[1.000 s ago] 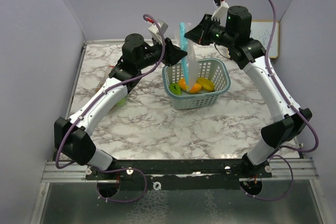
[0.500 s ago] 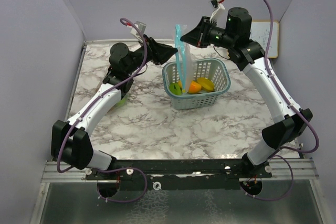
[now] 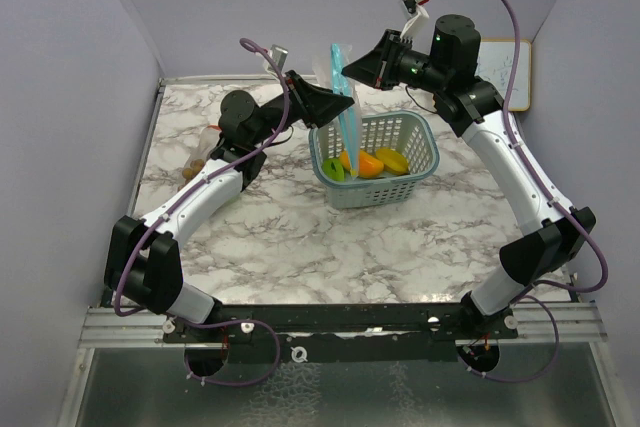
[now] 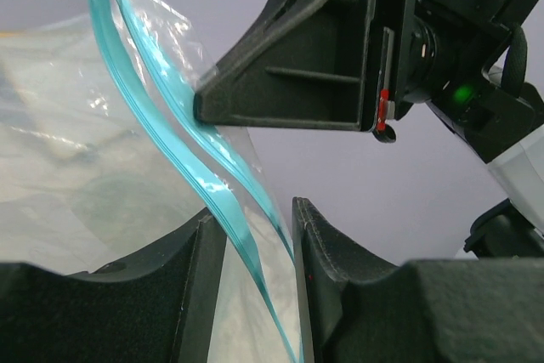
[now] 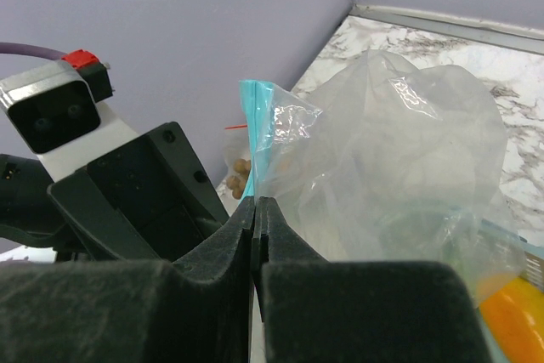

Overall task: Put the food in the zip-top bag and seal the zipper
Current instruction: Open the zipper of the food storage bag.

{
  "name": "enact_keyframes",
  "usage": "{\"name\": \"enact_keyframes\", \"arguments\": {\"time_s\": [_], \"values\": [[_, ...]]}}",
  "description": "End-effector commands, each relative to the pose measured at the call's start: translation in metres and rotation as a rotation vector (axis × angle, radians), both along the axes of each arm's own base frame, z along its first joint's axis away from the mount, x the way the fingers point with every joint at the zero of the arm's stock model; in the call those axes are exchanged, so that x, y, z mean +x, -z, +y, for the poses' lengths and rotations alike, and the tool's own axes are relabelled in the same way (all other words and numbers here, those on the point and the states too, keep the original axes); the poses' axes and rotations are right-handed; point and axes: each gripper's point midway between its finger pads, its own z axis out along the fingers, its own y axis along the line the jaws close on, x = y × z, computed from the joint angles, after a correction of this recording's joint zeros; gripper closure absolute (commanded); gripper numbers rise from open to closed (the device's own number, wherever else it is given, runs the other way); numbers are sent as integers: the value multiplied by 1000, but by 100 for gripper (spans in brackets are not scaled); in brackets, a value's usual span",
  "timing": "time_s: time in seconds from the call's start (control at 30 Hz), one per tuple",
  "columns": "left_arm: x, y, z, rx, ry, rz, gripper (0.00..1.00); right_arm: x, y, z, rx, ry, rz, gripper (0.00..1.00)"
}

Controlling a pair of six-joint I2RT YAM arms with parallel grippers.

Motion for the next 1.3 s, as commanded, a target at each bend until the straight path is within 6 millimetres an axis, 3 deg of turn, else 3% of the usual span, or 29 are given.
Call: {"name": "enact_keyframes", "arguments": {"time_s": [0.0, 0.33, 0.87, 0.93, 1.03, 1.27], "values": [[-2, 3, -1, 16, 11, 0, 62, -1, -26, -4, 37, 10, -66, 98], [-17, 8, 3, 13, 32, -15, 60, 2, -30, -5, 32, 24, -72, 98], [-15, 7, 12, 11, 12, -23, 61, 1, -30, -4, 33, 4, -63, 98], [-11, 7, 12, 10, 6, -22, 66, -1, -31, -4, 35, -5, -61, 98], [-6, 8, 10, 18, -1, -24, 100, -3, -29, -5, 33, 0, -55, 98], [11, 3, 20, 5, -60, 8, 100, -2, -18, -12, 10, 51, -15, 98]]}}
